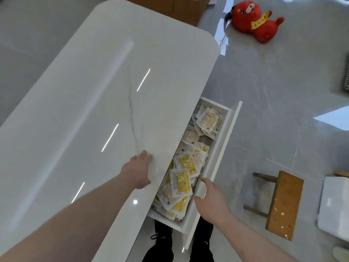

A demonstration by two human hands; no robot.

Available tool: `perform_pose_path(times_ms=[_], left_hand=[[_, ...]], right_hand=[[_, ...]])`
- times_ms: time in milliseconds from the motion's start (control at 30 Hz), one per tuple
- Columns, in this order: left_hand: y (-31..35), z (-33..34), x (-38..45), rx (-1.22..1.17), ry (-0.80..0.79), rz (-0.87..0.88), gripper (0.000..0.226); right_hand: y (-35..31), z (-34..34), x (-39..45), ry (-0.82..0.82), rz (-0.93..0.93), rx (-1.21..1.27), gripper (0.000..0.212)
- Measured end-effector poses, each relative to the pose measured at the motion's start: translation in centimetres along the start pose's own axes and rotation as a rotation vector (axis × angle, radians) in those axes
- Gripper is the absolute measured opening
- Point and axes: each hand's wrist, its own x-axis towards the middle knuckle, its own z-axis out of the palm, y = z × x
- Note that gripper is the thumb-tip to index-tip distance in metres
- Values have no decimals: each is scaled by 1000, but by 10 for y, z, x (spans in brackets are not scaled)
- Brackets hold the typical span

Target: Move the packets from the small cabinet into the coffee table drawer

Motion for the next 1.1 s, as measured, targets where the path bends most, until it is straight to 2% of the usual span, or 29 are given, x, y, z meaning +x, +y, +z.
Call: perform_pose_path(times_ms=[167,367,533,800,1100], left_hand=[[7,-19,-114,-127,95,92,75],[15,-25,-271,-287,208,159,72],[11,-14,-366,-359,362,99,71],[-13,0,-471,-383,470,23,69],[-93,-28,-536,-481,678,-57,66]], right_hand=[[-26,-44,-84,43,-51,-72,67],[-56,-63,-200,67,-135,-85,67],[-57,-52,-270,32,-269,-117,71],[-73,-30,-345,6,-438,-233,76],[-154,5,-390,7,-643,-373,75]])
